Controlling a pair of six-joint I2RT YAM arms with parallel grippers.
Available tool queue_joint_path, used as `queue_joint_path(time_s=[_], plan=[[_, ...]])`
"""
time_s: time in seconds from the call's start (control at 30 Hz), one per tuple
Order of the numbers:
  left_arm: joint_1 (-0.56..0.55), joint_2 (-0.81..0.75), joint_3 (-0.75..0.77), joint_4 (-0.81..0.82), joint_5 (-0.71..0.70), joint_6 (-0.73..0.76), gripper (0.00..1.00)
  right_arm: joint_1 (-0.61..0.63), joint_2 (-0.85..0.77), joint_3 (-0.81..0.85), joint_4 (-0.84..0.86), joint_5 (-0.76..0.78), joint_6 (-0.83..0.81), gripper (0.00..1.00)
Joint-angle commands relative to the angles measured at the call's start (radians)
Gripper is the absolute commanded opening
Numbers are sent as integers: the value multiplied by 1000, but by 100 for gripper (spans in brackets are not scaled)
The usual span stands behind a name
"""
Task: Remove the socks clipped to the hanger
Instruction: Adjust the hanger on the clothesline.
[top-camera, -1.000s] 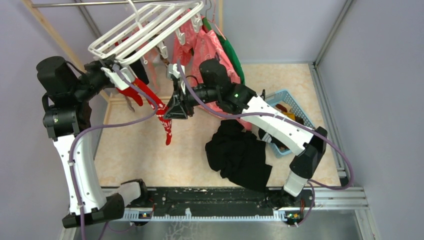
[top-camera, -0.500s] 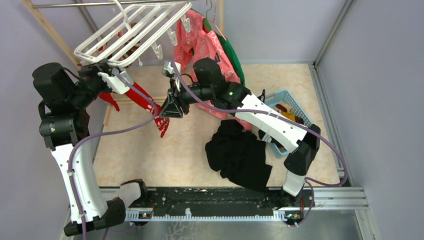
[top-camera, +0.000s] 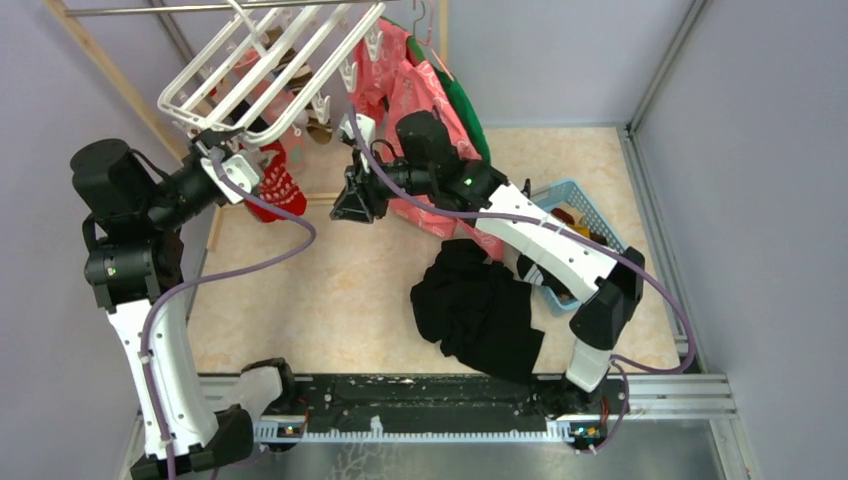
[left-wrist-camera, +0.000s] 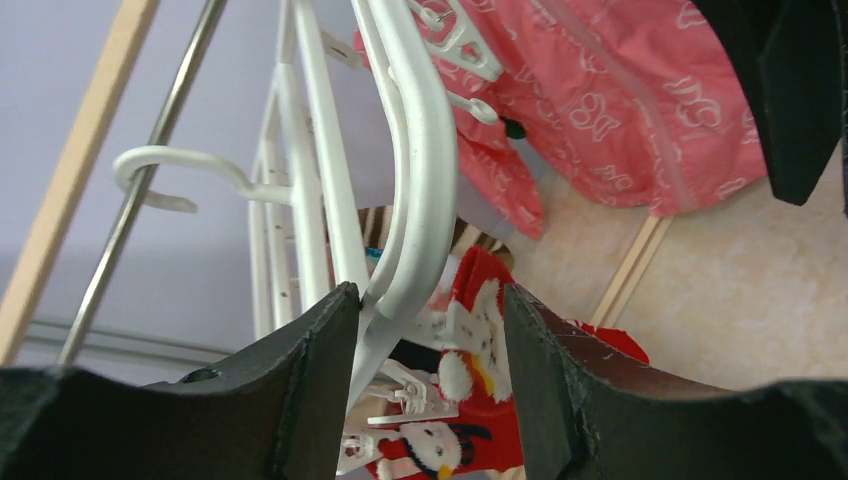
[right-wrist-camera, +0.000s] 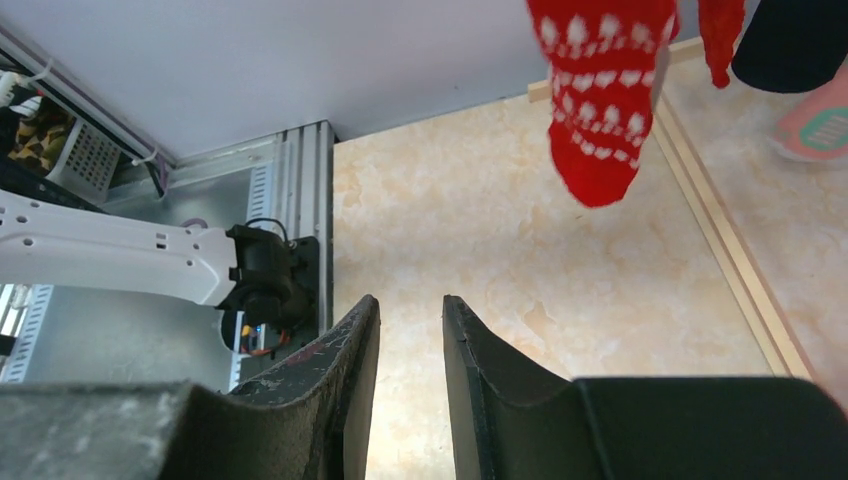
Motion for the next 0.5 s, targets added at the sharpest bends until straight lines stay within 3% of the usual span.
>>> queue_joint_path(time_s=[0.0, 0.47], plan=[[4, -7, -69, 91, 126, -170, 60, -9, -73, -18, 39, 2, -34, 31], [-17, 60, -53, 275, 237, -412, 51, -16, -112, -40, 2, 20, -135, 32]])
